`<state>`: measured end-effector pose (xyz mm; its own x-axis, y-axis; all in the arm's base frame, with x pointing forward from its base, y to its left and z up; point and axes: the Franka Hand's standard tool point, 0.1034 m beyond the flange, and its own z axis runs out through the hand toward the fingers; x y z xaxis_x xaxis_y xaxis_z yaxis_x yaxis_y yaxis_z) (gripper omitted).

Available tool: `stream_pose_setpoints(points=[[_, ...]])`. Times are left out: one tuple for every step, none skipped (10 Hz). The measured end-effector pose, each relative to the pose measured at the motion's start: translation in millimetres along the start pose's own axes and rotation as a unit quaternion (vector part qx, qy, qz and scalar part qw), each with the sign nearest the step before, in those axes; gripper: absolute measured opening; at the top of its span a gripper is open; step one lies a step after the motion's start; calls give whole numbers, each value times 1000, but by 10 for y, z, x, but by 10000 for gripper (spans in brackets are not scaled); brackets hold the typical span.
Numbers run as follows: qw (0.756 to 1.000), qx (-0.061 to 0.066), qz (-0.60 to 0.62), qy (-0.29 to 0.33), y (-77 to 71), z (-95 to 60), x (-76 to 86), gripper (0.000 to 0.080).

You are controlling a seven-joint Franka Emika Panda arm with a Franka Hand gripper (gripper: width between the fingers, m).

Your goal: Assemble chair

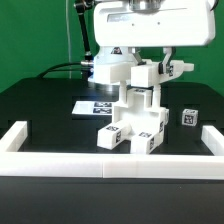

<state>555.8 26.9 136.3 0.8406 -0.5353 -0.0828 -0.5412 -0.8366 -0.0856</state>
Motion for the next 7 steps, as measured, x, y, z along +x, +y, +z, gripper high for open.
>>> stream_pose_setpoints(points=[[1000,0,1,0,12,2,7,290],[1000,-1,1,-1,14,4,5,290],[1000,-1,3,-1,15,13,0,290],[1000,-2,3,-2,16,27,-6,290],[1000,-2,3,-2,17,27,-5,290],[1000,-2,3,-2,18,28,-6,290],[1000,-2,3,-2,18,28,-6,290]])
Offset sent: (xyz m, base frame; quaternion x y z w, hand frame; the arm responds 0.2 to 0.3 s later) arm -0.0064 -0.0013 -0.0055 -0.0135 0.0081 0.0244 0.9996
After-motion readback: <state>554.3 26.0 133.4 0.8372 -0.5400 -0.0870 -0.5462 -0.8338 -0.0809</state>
